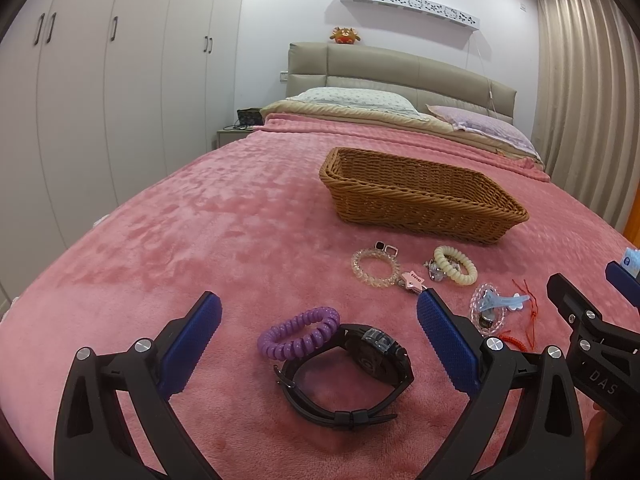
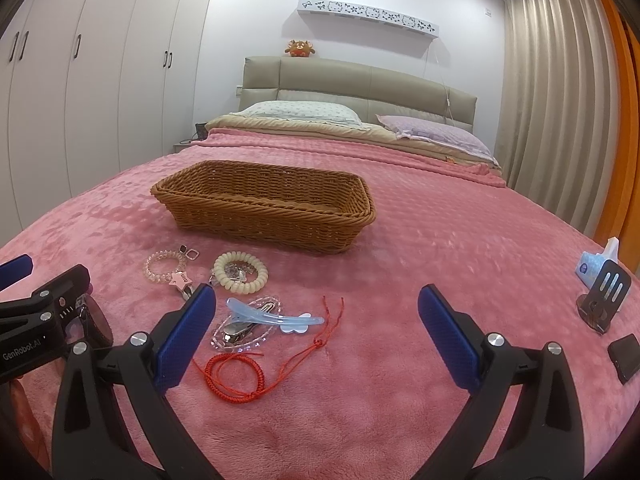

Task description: Organize jewelry

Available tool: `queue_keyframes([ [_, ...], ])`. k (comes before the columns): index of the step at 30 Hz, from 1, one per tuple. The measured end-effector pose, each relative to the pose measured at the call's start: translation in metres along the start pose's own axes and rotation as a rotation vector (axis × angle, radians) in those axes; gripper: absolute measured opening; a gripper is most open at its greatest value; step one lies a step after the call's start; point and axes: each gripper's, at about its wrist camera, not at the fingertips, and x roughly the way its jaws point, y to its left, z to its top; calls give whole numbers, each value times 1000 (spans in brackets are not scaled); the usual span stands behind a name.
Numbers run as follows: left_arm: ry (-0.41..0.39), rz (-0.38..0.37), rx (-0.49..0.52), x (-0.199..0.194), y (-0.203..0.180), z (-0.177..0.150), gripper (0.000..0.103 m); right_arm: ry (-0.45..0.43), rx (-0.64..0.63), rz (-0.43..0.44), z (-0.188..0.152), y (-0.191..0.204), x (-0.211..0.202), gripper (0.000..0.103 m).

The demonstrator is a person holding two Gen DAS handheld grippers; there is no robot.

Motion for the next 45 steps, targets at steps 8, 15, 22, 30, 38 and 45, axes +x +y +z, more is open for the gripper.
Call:
queue_keyframes([
  [8, 1, -1, 0, 0, 0, 0, 95, 0, -1, 1, 0, 1, 0, 96],
  [15, 0, 2, 4, 1, 0, 0, 95, 7, 0, -4, 0, 2, 0, 96],
  [22, 50, -82, -13, -3, 20, 14, 95, 23, -10, -2, 0, 2, 2, 78],
  [30, 151, -152, 41, -15, 56, 25, 83, 91, 0, 58, 0, -7, 4, 59],
  [38, 308, -260, 26, 16, 54, 9, 48, 236, 51, 220, -11, -27, 0, 48],
  [45, 298, -314, 7, 9, 68, 9, 45, 353, 23, 280, -16, -12, 4, 37],
])
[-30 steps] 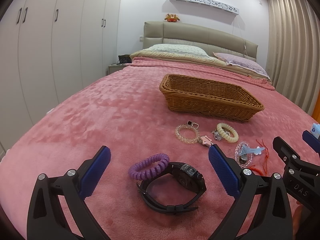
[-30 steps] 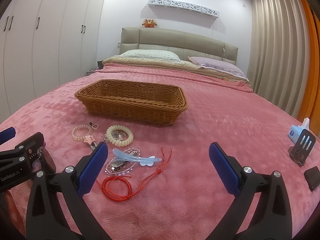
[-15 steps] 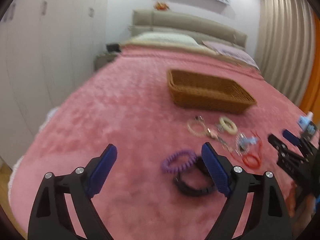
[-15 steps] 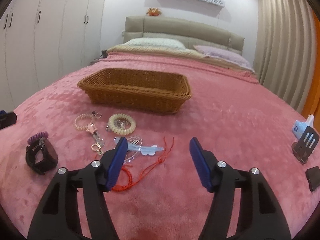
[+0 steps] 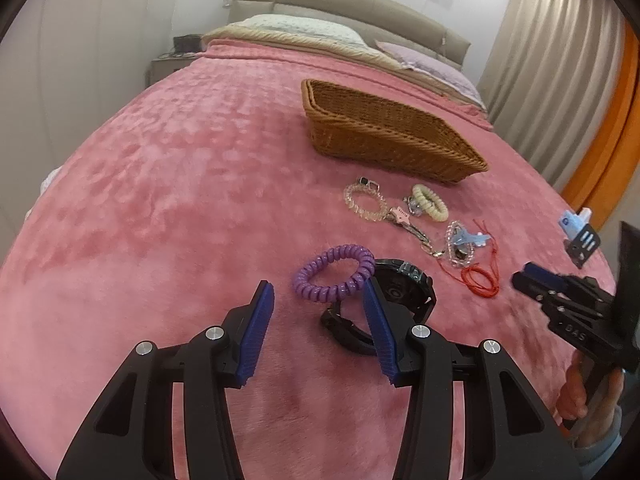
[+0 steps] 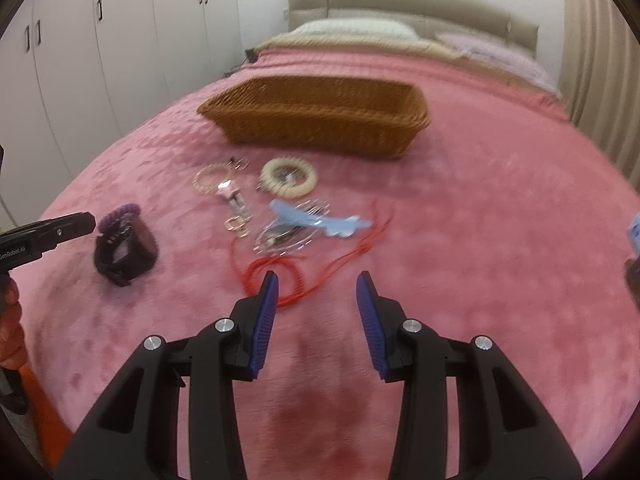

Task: Organize jewelry
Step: 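Grasp the purple coil hair tie with the left tool while the right tool grasps the red cord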

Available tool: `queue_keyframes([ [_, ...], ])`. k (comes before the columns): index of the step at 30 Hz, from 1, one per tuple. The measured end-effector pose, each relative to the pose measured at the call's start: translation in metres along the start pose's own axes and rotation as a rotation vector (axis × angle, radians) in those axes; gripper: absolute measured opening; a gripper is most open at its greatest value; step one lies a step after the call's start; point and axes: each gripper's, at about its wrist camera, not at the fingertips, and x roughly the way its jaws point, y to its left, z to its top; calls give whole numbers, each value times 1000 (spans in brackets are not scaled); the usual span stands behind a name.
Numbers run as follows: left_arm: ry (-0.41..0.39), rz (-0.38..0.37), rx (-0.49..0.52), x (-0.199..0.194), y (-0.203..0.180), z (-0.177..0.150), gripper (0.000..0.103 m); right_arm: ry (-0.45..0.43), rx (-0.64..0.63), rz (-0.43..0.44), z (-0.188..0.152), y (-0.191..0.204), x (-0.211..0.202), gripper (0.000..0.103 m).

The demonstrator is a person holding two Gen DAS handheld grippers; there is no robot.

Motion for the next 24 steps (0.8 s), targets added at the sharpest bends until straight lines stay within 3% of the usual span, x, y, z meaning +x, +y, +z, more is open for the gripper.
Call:
queue_keyframes([
  [9, 26, 5, 85, 8, -9, 4, 44, 106, 62, -18, 8, 0, 30, 32],
  [12, 48, -1, 128, 13, -14, 10, 44, 126, 28, -68, 9, 8, 42, 32],
  [13, 52, 3, 138, 15, -15, 11, 43, 122, 12, -83, 9, 11, 42, 27],
  [16, 86, -11, 165, 25, -21, 11, 36, 117, -21, -98, 7, 17, 41, 16],
  [18, 102, 21, 188, 31, -25, 9, 34, 116, -29, -92, 6, 17, 40, 9],
  [19, 103, 28, 190, 33, -25, 8, 26, 113, -36, -95, 6, 17, 38, 5],
  [20, 105, 22, 182, 34, -25, 8, 17, 110, -40, -99, 5, 17, 37, 4],
  [24, 96, -4, 130, 33, -16, 8, 16, 99, -39, -80, 2, 15, 31, 3],
])
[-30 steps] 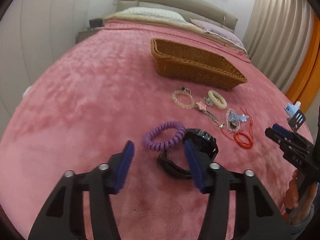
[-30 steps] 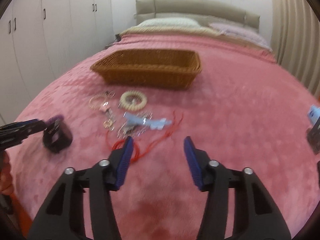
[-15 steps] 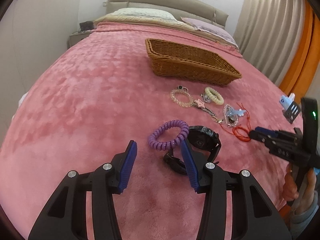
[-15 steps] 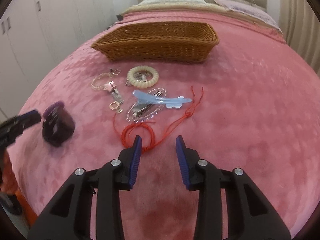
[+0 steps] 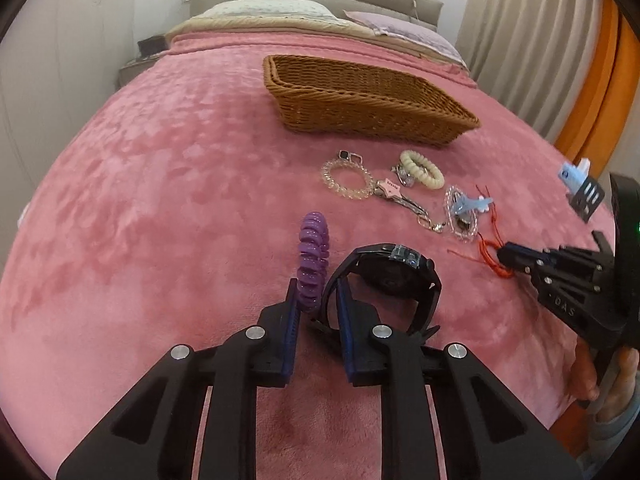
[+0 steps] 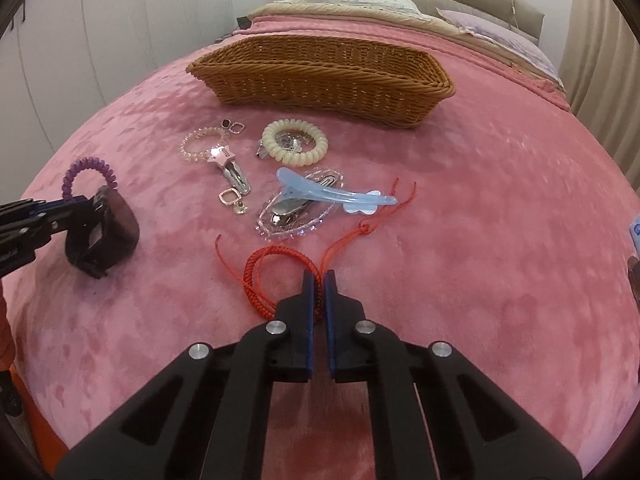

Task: Organize jewelry
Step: 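Grasp the purple coil hair tie with the left tool while the right tool grasps the red cord, then carry both items over the wicker basket and open both tools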

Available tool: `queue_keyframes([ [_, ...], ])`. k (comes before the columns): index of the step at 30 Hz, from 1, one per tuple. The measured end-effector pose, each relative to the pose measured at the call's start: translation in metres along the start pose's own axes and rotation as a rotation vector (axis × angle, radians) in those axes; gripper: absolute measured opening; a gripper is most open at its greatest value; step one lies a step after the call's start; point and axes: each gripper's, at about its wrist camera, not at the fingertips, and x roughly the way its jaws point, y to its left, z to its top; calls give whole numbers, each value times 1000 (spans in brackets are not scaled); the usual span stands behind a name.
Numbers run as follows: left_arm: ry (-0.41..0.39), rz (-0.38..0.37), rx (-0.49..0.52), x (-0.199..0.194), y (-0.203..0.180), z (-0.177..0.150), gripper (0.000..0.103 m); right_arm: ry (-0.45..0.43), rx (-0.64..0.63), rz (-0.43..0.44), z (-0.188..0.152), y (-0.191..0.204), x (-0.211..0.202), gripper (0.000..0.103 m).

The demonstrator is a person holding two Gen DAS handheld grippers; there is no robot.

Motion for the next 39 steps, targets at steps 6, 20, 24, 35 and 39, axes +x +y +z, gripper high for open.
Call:
queue_keyframes([
  [6, -53, -58, -28, -13, 1, 0, 13, -50, -3, 14, 1, -6, -19, 3],
  [20, -155, -187, -119, -39, 10, 8, 8, -117, -7, 32, 7, -12, -39, 3],
  [24, -216, -187, -63, -55, -7, 31, 8, -189, -32, 23, 28, -11, -59, 3],
  [35, -256, -107, 104, -8, -68, 164, 8, -341, -57, -28, 160, -34, -36, 3],
  [39, -168, -72, 101, 54, -71, 202, 8, -274, -52, -39, 196, -44, 16, 3],
])
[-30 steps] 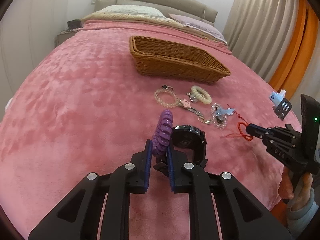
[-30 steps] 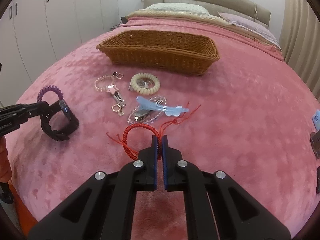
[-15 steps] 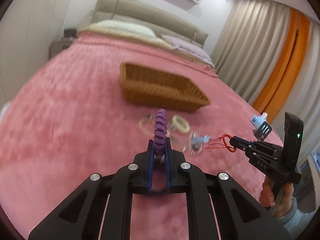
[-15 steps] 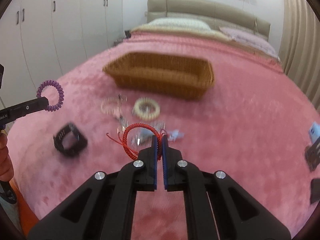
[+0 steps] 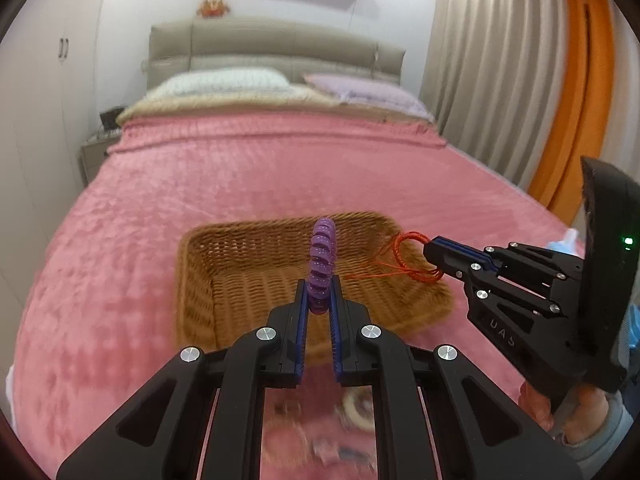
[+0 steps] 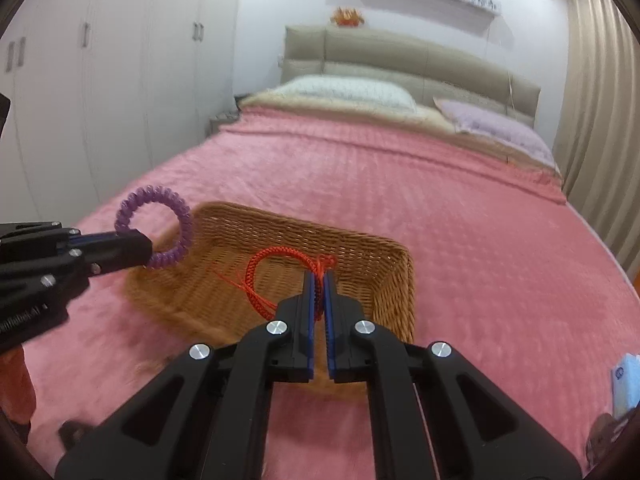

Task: Organize jewelry
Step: 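Carry both items over the wicker basket and open both tools, then move the left tool to the black watch while the right tool reaches the blue hair clip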

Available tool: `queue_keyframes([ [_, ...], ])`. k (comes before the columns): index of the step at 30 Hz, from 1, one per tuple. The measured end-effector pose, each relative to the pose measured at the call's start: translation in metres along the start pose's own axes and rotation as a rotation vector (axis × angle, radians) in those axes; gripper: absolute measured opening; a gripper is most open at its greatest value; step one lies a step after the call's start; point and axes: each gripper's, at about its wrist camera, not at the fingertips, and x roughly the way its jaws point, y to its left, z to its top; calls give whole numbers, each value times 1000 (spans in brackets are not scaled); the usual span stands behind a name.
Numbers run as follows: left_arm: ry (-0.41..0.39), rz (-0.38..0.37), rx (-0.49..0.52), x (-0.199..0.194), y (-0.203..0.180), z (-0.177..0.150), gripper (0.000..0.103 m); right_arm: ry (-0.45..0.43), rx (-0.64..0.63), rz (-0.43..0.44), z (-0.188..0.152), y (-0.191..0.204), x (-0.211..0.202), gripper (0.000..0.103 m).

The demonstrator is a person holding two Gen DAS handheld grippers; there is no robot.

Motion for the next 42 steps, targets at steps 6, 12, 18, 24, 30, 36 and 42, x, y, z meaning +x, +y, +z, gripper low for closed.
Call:
queue_keyframes([
  [6, 145, 21, -59, 76, 20, 4, 8, 181, 56, 61, -5, -12, 76, 3],
  [12, 208, 8, -92, 102, 27, -4, 9, 267, 109, 94, -18, -22, 101, 3],
  [18, 153, -15, -88, 61, 26, -5, 43, 267, 171, 134, -17, -36, 80, 41],
  [24, 44, -55, -78, -21, 19, -18, 49, 180, 148, 177, -19, -31, 10, 43],
  [30, -54, -45, -62, -102, 2, -53, 49, 122, 95, 189, -42, -11, -52, 43],
  [36, -61, -1, -118, -132, 8, -103, 49, 133, 85, 206, -77, 4, -72, 43],
  [42, 55, 7, -243, -112, 35, -162, 49, 214, 67, 222, -111, 7, -51, 43],
])
